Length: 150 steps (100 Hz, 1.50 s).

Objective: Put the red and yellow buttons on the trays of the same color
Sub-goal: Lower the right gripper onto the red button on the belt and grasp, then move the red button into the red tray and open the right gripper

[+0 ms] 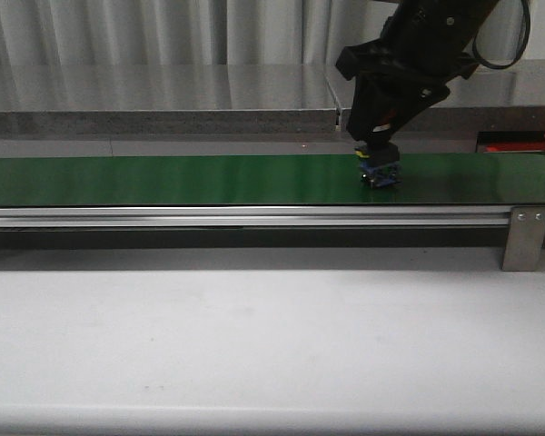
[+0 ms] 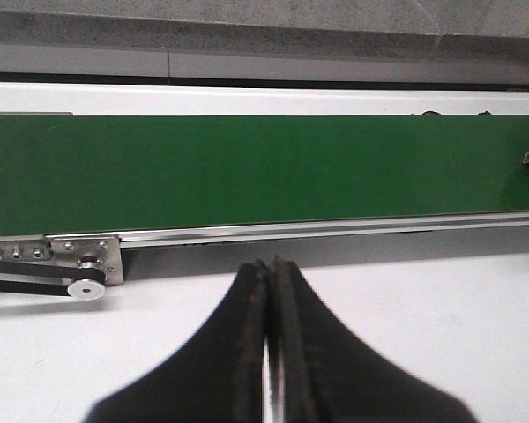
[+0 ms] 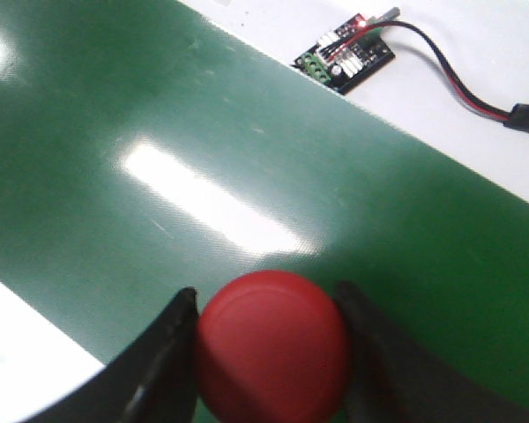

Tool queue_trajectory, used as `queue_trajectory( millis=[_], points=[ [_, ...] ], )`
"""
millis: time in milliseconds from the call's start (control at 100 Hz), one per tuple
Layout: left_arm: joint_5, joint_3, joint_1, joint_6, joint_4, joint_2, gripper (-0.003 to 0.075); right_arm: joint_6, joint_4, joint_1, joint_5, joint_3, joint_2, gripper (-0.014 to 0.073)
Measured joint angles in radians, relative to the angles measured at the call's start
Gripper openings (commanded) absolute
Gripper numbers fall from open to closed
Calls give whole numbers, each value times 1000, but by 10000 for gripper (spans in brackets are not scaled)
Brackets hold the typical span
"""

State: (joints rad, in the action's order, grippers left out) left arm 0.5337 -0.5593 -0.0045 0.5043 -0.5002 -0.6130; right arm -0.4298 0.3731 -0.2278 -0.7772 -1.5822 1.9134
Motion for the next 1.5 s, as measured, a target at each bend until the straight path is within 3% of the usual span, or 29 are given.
queue_trajectory(
  millis=[190, 570, 730, 1040, 1500],
  points=[
    [0, 0, 0, 0, 0, 0, -19, 3, -2, 77, -113, -101, 10, 172],
    [0, 0, 0, 0, 0, 0, -19, 6, -4, 458, -182, -439, 62, 172],
    [0, 0, 0, 0, 0, 0, -19, 6, 0, 557, -191, -536, 161, 172],
    [0, 0, 0, 0, 0, 0, -19, 6, 6, 630, -183, -633, 347, 172],
    [0, 0, 0, 0, 0, 0, -19, 6, 76, 638, -66, -649, 498, 173]
  ],
)
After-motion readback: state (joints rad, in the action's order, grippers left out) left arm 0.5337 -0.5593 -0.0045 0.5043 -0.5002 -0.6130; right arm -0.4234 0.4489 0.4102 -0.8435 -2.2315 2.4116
